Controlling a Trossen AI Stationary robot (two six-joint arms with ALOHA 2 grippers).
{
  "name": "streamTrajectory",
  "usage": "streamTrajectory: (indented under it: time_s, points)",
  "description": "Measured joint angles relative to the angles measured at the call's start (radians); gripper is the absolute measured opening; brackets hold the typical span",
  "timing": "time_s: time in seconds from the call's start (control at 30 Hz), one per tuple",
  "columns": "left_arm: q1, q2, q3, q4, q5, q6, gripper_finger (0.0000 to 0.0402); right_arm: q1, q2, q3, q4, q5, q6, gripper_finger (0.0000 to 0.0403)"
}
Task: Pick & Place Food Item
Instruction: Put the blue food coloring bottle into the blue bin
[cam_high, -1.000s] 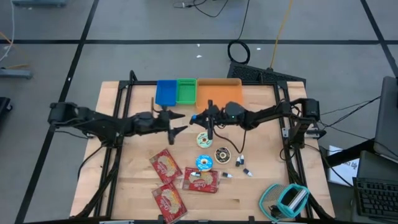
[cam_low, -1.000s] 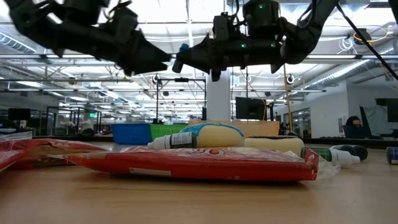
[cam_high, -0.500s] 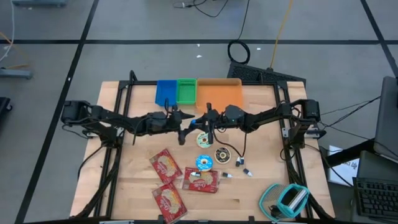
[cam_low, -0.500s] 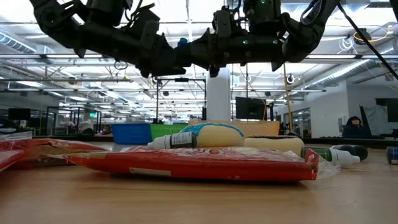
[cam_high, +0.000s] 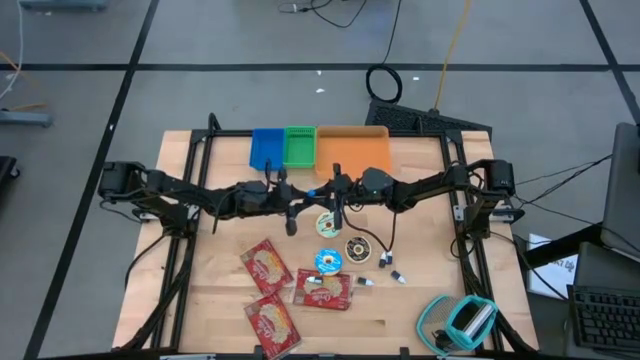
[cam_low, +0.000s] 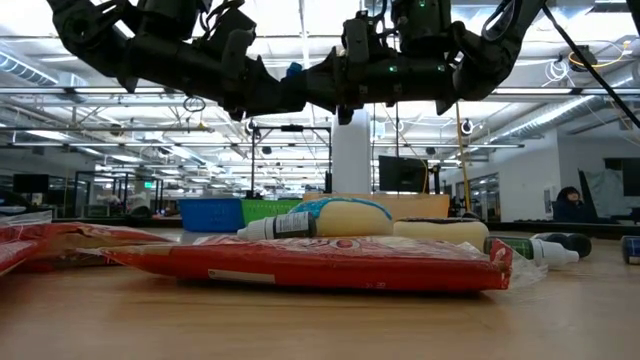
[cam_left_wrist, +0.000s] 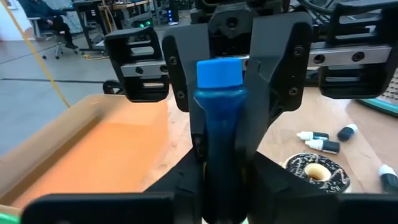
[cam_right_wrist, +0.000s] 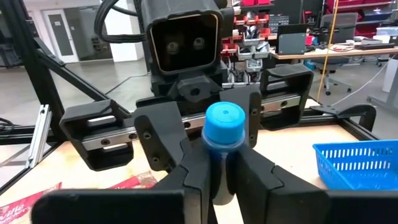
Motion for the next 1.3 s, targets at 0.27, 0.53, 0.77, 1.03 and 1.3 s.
streamTrajectory:
  time_s: [0.27,0.53,0.77,1.03,1.3]
  points:
    - [0.004,-0.022,0.0,-0.003,-0.032,0.005,0.0082,0.0,-0.002,0.0,0.005,0.0,0.005,0.0078]
    - [0.013,-0.085,0.0,-0.005,-0.097,0.004,0.0074,-0.014,-0.122,-0.002,-0.173,-0.008,0.005,0.0193]
    - [0.063,-0.093,0.0,-0.067,-0.142,-0.027,0.0067,-0.025,-0.252,-0.002,-0.37,-0.006,-0.015,0.0253]
    - [0.18,-0.126,0.0,-0.167,-0.152,-0.06,0.0065,-0.026,-0.356,-0.095,-0.453,0.053,-0.018,0.0258]
    - [0.358,-0.188,-0.001,-0.374,-0.18,-0.183,0.007,-0.026,-0.476,-0.26,-0.446,0.217,-0.016,0.0253]
